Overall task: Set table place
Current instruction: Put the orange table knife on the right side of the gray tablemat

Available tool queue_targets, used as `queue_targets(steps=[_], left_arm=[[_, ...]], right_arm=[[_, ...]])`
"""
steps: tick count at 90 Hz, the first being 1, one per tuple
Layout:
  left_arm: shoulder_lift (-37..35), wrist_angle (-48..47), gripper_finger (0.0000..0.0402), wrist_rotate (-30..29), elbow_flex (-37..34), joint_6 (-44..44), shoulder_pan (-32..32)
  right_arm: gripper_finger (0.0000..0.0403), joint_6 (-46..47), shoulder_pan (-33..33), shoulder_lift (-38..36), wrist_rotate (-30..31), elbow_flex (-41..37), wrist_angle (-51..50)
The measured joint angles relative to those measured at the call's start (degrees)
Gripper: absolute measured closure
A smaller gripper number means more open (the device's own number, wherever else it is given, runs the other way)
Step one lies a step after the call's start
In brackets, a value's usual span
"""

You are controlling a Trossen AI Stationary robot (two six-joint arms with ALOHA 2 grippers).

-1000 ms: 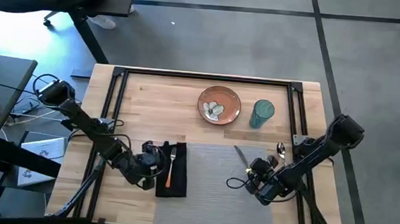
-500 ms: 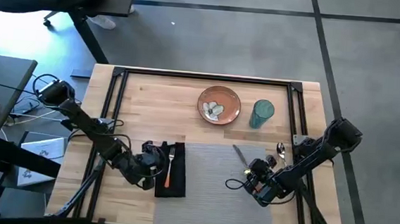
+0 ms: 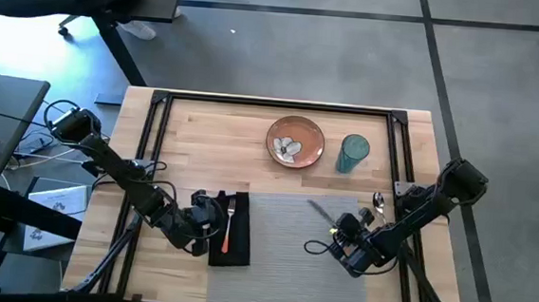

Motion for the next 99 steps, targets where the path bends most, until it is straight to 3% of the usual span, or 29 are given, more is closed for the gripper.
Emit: queue_targets(steps=[33, 69, 84, 99], left_arm=[[-0.01, 0.15, 0.0273, 1.38, 0.45, 0.38, -0.05], [-0.05, 1.69, 0.0273, 1.81, 3.19, 4.69, 0.35], [3.75, 12.16, 0.0273, 3.04, 2.78, 10.72, 2.52], [11.76, 25.31, 0.0273, 8.89, 2.78, 16.05, 5.95]], right_arm=[[0.0402, 2.13, -0.15, 0.21, -7.85, 8.69, -10.68], [0.0401, 7.58, 1.29, -0.38, -11.19, 14.76, -12.42], [0.0395, 7.57, 0.64, -0.42, -16.15, 13.46, -12.82], [0.0332, 3.98, -1.74, -0.57, -18.32, 12.77, -12.89]])
